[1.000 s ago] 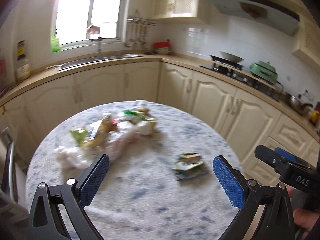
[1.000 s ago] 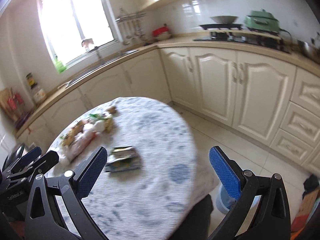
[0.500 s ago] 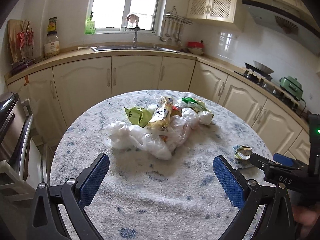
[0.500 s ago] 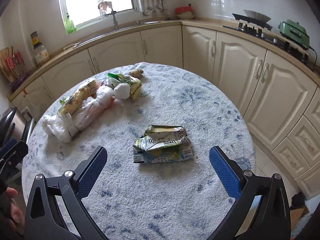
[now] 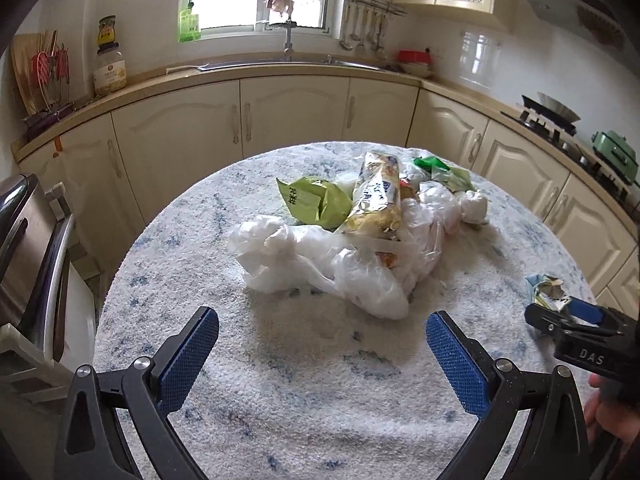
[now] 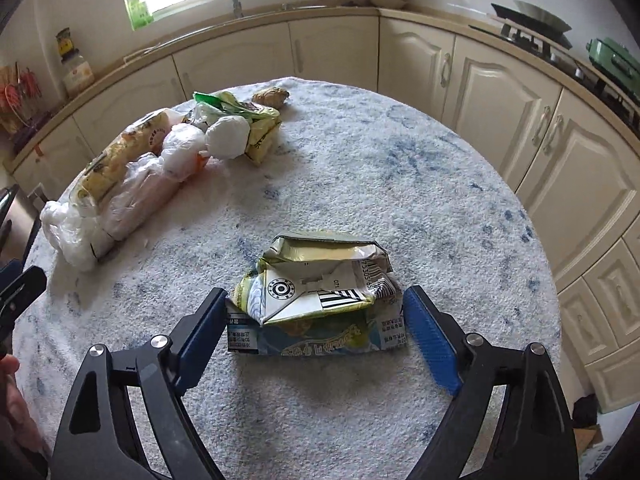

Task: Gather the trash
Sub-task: 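Grasp the crumpled wrappers with the right gripper while the left gripper grasps a white plastic bag, then carry both items to the blue bin and open both grippers over it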

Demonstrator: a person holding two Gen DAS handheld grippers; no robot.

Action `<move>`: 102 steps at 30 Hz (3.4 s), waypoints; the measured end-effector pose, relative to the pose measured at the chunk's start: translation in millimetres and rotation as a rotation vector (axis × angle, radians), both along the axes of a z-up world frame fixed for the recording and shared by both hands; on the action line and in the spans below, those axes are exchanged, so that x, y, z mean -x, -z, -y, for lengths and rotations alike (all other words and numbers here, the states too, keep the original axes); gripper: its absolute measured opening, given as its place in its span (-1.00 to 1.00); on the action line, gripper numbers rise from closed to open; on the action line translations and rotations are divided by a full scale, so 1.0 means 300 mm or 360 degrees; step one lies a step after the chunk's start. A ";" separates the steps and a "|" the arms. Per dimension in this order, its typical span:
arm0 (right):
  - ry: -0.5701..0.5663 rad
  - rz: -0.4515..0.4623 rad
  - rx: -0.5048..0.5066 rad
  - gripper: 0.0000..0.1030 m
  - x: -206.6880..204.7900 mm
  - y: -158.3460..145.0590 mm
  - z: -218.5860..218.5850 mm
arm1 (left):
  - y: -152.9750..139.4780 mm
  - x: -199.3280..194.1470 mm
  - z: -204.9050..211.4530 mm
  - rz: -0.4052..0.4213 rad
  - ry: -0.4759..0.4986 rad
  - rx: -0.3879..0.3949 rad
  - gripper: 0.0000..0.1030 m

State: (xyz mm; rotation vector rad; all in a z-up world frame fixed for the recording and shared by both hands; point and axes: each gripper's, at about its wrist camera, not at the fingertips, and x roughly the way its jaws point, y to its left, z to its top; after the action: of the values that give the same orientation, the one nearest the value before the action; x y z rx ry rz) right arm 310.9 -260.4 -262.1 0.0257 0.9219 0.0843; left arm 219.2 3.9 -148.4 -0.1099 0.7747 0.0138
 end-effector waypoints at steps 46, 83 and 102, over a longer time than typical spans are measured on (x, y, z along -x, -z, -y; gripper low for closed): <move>-0.0093 0.0048 -0.0241 0.73 0.047 -0.024 0.010 | 0.138 -0.327 -0.120 -0.0026 -0.0063 0.0151 0.02; 0.0649 0.0451 -0.0311 0.73 0.513 -0.261 0.933 | -0.122 -0.003 1.056 0.0229 0.1088 0.0169 0.02; 0.1046 -0.0027 -0.0629 0.73 0.443 0.354 1.474 | 0.424 -0.441 1.797 -0.0589 0.1289 0.0003 0.07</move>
State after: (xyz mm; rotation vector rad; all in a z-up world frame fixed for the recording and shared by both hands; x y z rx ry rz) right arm 178.1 -702.5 -368.4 0.6918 0.8633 -0.3460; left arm 351.4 -535.3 -275.8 0.2165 1.1435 -0.7522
